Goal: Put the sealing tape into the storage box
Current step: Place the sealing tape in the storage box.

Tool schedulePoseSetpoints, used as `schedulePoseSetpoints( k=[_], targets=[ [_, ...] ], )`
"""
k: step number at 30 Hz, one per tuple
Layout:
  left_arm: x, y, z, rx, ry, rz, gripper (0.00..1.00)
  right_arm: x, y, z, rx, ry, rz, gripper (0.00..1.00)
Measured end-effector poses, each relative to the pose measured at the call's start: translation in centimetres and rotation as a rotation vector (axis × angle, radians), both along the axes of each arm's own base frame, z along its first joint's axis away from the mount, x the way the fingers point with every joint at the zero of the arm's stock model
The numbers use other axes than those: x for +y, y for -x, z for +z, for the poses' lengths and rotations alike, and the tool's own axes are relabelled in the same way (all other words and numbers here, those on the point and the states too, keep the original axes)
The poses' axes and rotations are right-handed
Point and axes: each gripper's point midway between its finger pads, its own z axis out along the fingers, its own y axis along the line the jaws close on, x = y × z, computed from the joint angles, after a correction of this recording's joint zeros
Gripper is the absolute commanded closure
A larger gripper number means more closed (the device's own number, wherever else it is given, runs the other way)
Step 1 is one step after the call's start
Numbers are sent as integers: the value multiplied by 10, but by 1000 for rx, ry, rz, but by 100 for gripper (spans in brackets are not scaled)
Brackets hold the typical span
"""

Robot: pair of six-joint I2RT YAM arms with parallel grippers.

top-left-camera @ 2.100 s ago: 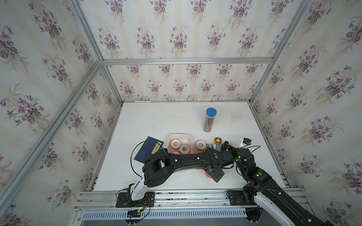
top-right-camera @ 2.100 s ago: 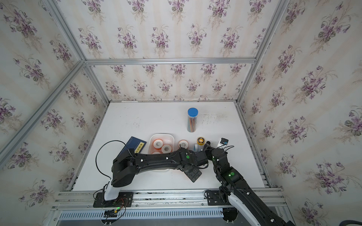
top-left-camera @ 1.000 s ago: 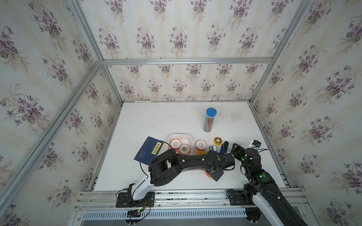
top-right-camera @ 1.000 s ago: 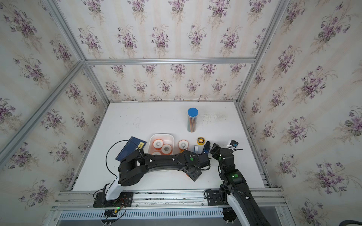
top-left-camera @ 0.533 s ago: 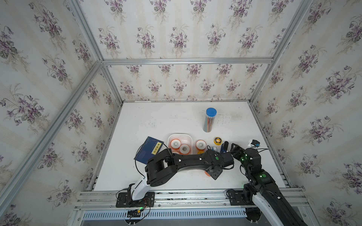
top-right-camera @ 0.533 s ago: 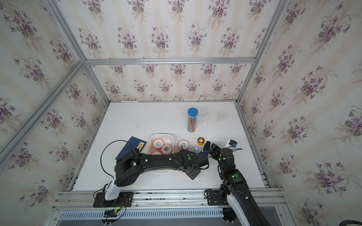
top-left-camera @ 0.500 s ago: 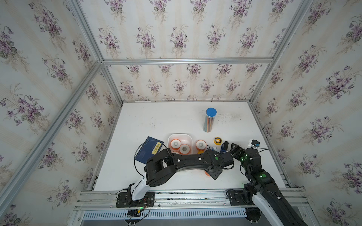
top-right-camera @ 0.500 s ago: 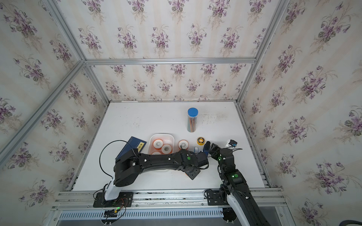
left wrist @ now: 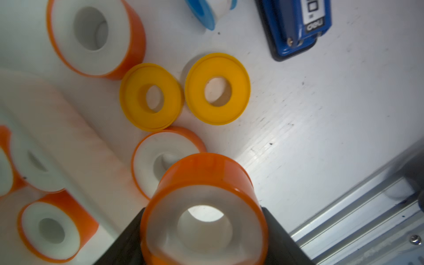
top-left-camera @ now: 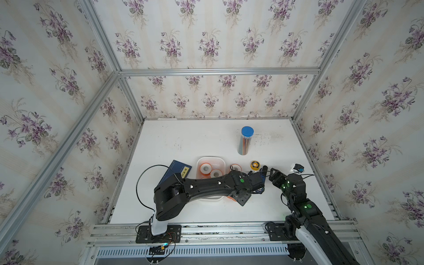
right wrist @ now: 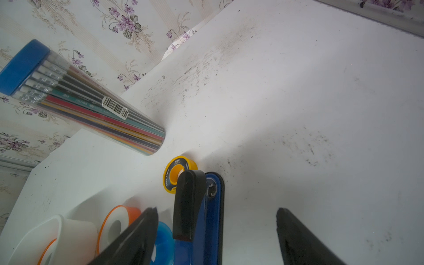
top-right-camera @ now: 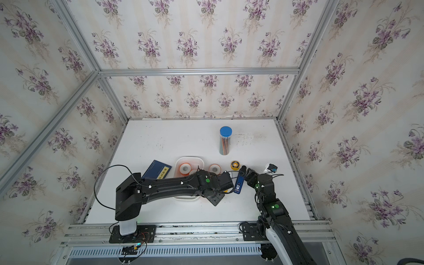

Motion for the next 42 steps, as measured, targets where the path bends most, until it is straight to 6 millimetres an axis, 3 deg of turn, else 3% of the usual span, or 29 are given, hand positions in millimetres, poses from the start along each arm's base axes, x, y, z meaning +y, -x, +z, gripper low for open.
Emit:
schedulePoseSetpoints(
  k=[7, 16, 28, 42],
  targets=[
    [54, -14, 20, -24, 6, 86, 40, 1, 0, 0, 1, -1, 3, 15],
    [107, -23, 5, 18, -14, 187, 40, 1, 0, -1, 4, -2, 6, 15],
    [94, -25, -28, 80, -8, 174, 40, 2, 0, -1, 4, -4, 10, 15],
    [92, -29, -45, 105, -9, 181, 34, 4, 1, -2, 7, -9, 19, 15]
  ],
)
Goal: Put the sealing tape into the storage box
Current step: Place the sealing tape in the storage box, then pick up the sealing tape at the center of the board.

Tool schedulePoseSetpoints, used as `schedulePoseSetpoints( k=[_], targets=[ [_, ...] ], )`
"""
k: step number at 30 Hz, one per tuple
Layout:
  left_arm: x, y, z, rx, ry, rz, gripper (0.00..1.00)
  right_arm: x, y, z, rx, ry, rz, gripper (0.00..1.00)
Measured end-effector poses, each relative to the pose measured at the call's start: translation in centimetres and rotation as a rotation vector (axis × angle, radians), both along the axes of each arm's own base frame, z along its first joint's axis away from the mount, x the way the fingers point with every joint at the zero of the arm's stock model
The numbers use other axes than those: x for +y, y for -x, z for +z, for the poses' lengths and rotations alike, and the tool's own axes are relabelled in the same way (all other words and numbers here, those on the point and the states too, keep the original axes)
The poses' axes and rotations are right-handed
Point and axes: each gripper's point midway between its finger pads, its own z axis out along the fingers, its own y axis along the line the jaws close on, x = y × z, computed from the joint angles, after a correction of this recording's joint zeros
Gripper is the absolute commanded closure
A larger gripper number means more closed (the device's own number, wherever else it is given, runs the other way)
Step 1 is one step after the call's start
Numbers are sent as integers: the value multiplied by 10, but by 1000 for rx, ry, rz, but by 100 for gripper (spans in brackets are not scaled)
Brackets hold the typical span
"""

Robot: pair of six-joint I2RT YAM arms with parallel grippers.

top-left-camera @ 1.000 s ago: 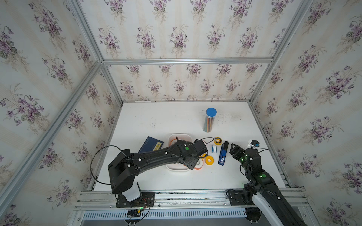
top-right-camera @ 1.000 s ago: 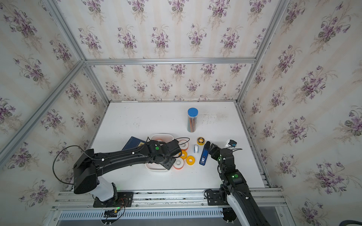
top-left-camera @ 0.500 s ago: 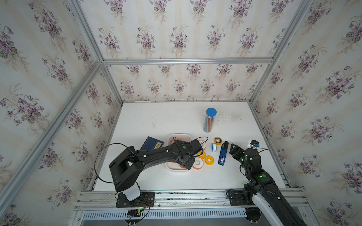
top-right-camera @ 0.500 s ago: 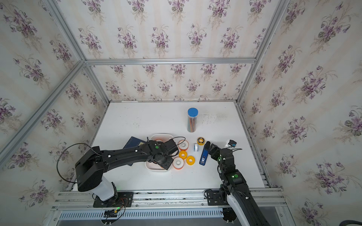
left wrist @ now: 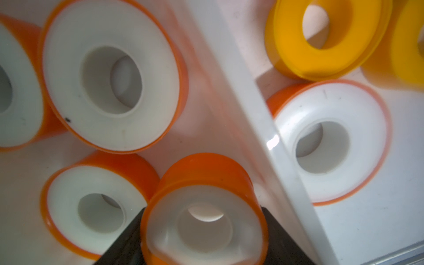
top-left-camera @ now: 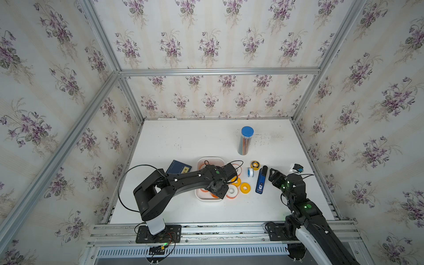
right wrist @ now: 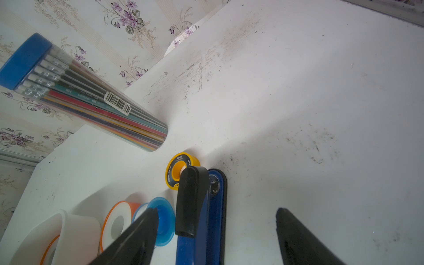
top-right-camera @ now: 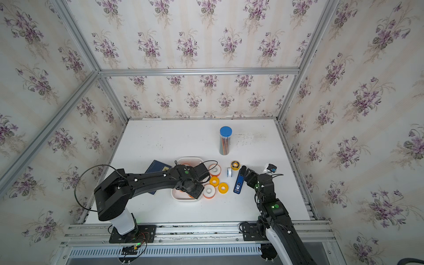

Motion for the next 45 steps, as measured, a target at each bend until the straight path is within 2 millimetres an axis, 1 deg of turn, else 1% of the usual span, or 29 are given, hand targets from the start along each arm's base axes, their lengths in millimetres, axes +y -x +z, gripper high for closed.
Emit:
schedulePoseSetpoints(
  k=[2, 4, 10, 12, 17, 21, 25, 28, 30, 33, 35, 37, 39, 41, 43, 45],
  targets=[
    [0, 0, -2, 2, -4, 0, 32, 0, 0, 0, 2, 0, 0, 16],
    [1, -1, -3, 2, -7, 3, 26, 0, 0, -1, 2, 0, 0, 15],
    [3, -4, -3, -7, -16, 8, 14, 0, 0, 0, 2, 1, 1, 15],
    [3, -4, -2, -10, -14, 9, 12, 0, 0, 0, 2, 2, 2, 16],
    [0, -3, 7, -14, 14, 7, 12, 1, -1, 0, -2, 0, 4, 16],
    [-2, -3, 20, -31, 44, 5, 12, 1, -1, 0, -2, 1, 5, 16],
    [-1, -1, 39, -54, 83, 2, 12, 2, -2, -1, 3, 12, 14, 15],
    [6, 0, 54, -76, 100, 5, 11, 6, -3, -2, 23, 16, 42, 20],
    [14, 1, 63, -92, 104, 14, 11, 10, -6, 3, 31, 24, 66, 21],
    [33, 1, 75, -114, 105, 43, 11, 22, -12, 19, 30, 25, 128, 21],
    [50, 1, 84, -132, 108, 66, 10, 35, -17, 32, 27, 22, 182, 21],
    [68, 0, 92, -150, 112, 99, 9, 56, -19, 41, 42, 34, 262, 21],
    [86, 0, 97, -161, 109, 125, 10, 79, -15, 44, 69, 42, 350, 20],
    [103, 0, 104, -179, 114, 166, 10, 102, -11, 42, 109, 54, 436, 20],
    [113, 0, 112, -204, 124, 184, 9, 125, -4, 36, 160, 74, 522, 19],
    [116, 3, 119, -213, 144, 183, 8, 147, 6, 30, 214, 103, 604, 17]
  ],
)
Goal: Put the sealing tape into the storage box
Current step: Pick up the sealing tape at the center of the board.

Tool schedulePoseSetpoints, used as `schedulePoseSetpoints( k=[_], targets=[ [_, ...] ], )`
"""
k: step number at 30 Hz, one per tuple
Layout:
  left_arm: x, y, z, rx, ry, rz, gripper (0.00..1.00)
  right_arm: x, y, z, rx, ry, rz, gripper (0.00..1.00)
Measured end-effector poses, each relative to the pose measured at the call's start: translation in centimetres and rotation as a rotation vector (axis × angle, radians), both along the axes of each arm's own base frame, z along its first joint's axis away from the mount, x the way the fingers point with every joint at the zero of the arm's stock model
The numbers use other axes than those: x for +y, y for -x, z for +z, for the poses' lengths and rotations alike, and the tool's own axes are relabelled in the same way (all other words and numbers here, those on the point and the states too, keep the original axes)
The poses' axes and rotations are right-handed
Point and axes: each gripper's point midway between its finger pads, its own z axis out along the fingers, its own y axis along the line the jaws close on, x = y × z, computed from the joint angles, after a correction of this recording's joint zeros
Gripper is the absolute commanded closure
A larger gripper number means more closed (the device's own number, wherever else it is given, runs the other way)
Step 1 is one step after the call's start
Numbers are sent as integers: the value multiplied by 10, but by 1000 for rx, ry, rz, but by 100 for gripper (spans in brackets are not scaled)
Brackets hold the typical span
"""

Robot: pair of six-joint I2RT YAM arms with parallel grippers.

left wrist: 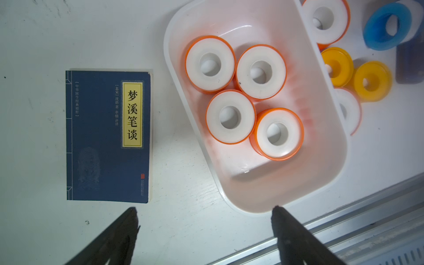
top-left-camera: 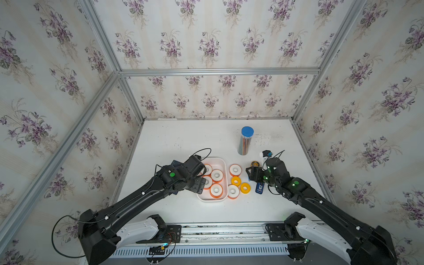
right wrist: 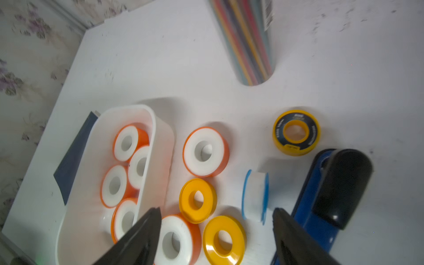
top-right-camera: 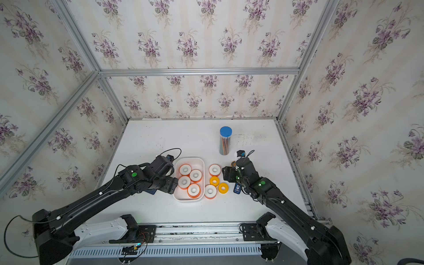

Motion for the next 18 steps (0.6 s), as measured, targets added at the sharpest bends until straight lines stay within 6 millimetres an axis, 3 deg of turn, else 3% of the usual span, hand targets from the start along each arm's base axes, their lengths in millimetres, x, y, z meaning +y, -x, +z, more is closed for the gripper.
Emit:
schedulePoseSetpoints(
  k=[3, 6, 11, 18],
  targets=[
    [6, 1, 9, -17, 4, 2, 7, 34, 20, -12, 66, 63, 132, 16],
    [11, 2, 17, -31, -1, -4, 7, 51, 38, -26, 118, 120, 215, 16],
    [14, 10, 24, -55, 34, -32, 5, 62, 59, -45, 166, 209, 300, 16],
    [15, 12, 24, -64, 42, -42, 5, 64, 72, -61, 211, 275, 343, 17]
  ],
)
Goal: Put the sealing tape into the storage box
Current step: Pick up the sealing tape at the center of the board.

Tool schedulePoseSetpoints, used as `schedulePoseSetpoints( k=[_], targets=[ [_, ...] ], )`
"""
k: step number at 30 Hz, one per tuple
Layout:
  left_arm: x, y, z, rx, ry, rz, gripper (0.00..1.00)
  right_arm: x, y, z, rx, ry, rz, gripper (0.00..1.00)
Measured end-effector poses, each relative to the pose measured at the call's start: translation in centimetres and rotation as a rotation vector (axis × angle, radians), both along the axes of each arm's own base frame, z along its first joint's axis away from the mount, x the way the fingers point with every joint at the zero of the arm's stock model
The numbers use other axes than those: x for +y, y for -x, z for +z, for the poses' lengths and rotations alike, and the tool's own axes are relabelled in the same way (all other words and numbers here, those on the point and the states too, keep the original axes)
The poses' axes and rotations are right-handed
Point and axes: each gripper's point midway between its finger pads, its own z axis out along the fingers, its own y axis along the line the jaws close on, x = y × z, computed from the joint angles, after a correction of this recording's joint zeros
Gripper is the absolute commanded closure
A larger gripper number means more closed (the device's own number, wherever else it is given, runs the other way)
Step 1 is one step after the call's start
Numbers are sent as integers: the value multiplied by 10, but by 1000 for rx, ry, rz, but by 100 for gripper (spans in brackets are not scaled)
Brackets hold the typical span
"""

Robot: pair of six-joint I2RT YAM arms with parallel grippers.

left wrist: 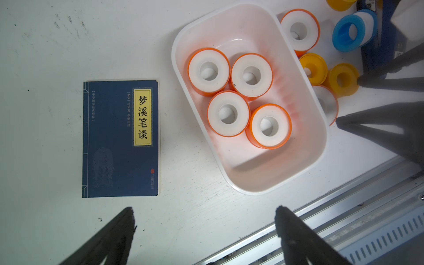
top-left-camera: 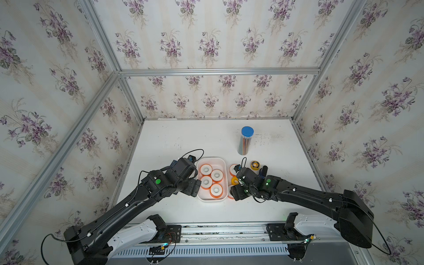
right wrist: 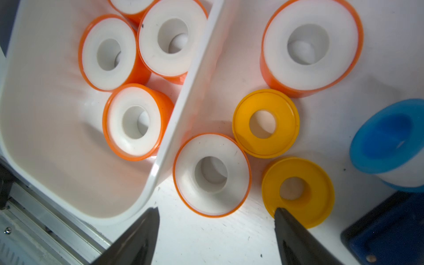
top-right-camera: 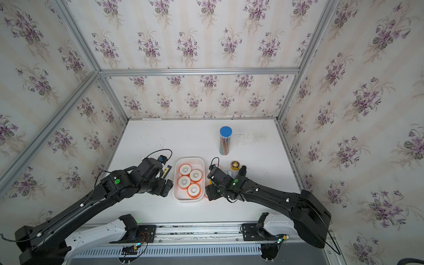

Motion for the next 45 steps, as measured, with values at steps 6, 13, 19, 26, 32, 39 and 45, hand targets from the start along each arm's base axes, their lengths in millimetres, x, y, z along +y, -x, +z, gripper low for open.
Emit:
schedulePoseSetpoints(
  k=[6, 13, 19, 26, 32, 39, 45],
  targets=[
    [0, 0, -1, 2, -2, 1, 5, 2, 4, -14, 25, 45, 23, 15],
    [0, 0, -2, 6, -6, 1, 5, 7, 8, -27, 45, 89, 62, 12],
    [0, -1, -5, 13, -17, 2, 4, 16, 7, -33, 44, 108, 87, 12],
    [0, -1, -5, 15, -18, 3, 4, 22, 4, -38, 30, 120, 100, 13],
    [0, -1, -5, 15, -19, 3, 4, 24, 1, -42, 30, 133, 98, 13],
    [0, -1, -6, 16, -20, 3, 4, 27, -1, -46, 25, 132, 98, 18],
    [0, -1, -6, 17, -21, 3, 4, 30, -3, -47, 19, 127, 96, 24]
  ],
)
